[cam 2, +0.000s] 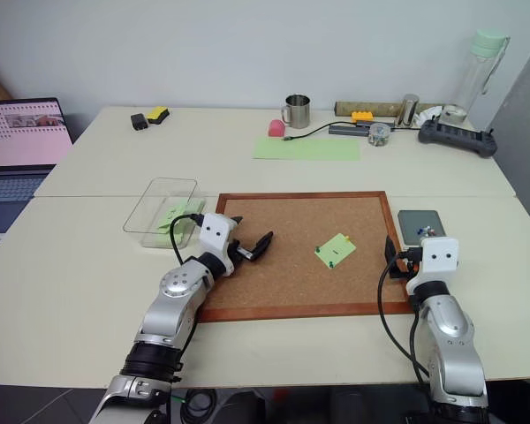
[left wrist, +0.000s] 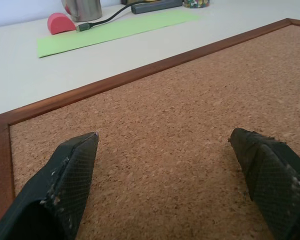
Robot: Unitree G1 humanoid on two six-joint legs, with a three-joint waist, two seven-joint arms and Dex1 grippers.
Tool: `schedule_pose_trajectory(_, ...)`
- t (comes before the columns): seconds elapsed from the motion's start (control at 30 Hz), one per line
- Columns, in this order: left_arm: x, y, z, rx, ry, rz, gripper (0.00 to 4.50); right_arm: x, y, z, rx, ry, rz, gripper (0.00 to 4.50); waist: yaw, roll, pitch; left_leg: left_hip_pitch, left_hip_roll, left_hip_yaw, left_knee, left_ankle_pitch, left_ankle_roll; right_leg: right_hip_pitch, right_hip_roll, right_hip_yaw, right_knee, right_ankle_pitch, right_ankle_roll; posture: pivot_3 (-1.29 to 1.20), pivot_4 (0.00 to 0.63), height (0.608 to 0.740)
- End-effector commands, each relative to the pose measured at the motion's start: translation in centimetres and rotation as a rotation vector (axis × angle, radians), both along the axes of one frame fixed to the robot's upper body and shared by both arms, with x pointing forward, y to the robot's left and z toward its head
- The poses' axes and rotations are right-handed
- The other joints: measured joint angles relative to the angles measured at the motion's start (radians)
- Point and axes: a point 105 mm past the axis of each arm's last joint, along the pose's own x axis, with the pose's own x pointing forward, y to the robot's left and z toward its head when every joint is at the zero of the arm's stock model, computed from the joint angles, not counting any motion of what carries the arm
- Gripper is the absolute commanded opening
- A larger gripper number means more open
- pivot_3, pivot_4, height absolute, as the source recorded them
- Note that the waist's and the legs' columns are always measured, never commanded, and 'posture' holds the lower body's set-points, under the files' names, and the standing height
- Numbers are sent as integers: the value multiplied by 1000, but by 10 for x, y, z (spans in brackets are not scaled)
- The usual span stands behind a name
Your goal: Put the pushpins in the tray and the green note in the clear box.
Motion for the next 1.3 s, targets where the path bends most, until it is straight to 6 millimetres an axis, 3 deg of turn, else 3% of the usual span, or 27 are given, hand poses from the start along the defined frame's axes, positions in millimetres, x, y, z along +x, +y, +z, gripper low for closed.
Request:
schedule_pose_trajectory(0.03, -2, 1, 16, -36, -38, -27, 4471, -3, 2, 14, -1, -57, 33, 4500, 0, 0, 0, 0, 0, 0, 0, 0, 0, 0, 0, 0, 0, 0, 0, 0, 150, 740)
schedule_pose_trajectory(0.2, -4, -1, 21, -50, -32, -93, 4471, -12, 33, 27, 59, -82, 310, 4500, -1, 0, 0, 0, 0, 0, 0, 0, 0, 0, 0, 0, 0, 0, 0, 0, 150, 740)
schedule_pose_trajectory(0.63, -9, -4, 32, -31, -61, -185, 4471, -12, 30, 21, 21, -29, 374, 4500, 0, 0, 0, 0, 0, 0, 0, 0, 0, 0, 0, 0, 0, 0, 0, 0, 150, 740)
schedule_pose_trajectory(0.73, -14, -8, 38, -55, -74, -236, 4047, -12, 31, 21, 22, -24, 385, 4500, 0, 0, 0, 0, 0, 0, 0, 0, 0, 0, 0, 0, 0, 0, 0, 0, 150, 740)
schedule_pose_trajectory(0.9, -20, -12, 41, -33, -68, -307, 2979, -11, 33, 21, 17, -16, 408, 4500, -1, 0, 0, 0, 0, 0, 0, 0, 0, 0, 0, 0, 0, 0, 0, 0, 150, 740)
schedule_pose_trajectory(1.3, -30, -18, 33, -2, -27, -395, 693, -9, 44, 22, -7, -13, 468, 4500, -1, 0, 0, 0, 0, 0, 0, 0, 0, 0, 0, 0, 0, 0, 0, 0, 150, 740)
